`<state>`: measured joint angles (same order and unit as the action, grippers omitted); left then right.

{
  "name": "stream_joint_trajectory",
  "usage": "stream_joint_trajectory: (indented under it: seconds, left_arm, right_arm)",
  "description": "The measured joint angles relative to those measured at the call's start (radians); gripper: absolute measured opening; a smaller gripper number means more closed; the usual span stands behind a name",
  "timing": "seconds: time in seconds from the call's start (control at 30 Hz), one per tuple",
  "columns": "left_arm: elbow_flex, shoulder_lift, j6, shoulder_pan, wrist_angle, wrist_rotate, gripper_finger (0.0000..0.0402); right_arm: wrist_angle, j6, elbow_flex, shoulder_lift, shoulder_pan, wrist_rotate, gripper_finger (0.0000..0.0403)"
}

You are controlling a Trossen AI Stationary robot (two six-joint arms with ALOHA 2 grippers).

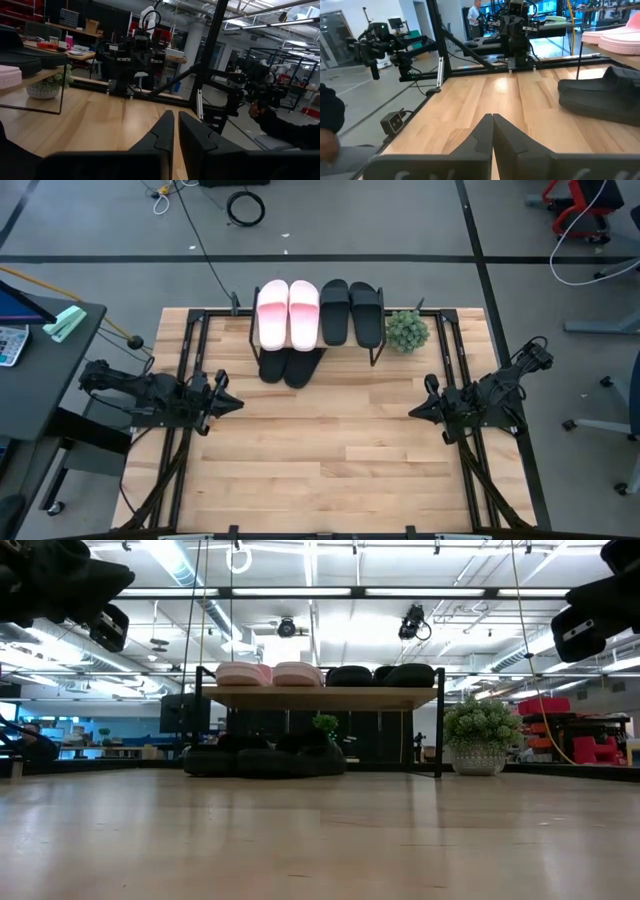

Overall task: Pick and place slides into the shelf
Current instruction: Return to Home Position

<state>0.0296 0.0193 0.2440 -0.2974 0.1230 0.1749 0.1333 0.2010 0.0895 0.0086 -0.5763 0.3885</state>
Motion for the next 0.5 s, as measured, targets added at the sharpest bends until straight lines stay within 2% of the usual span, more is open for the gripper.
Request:
stream_joint_trajectory:
  seconds: [0.5]
  left_arm:
    - [0.0, 0.0, -0.001, 0.0, 0.0, 0.0, 0.0039]
  right_arm:
    - [0.048, 0.051, -0.007, 0.003, 0.0, 0.004, 0.0014]
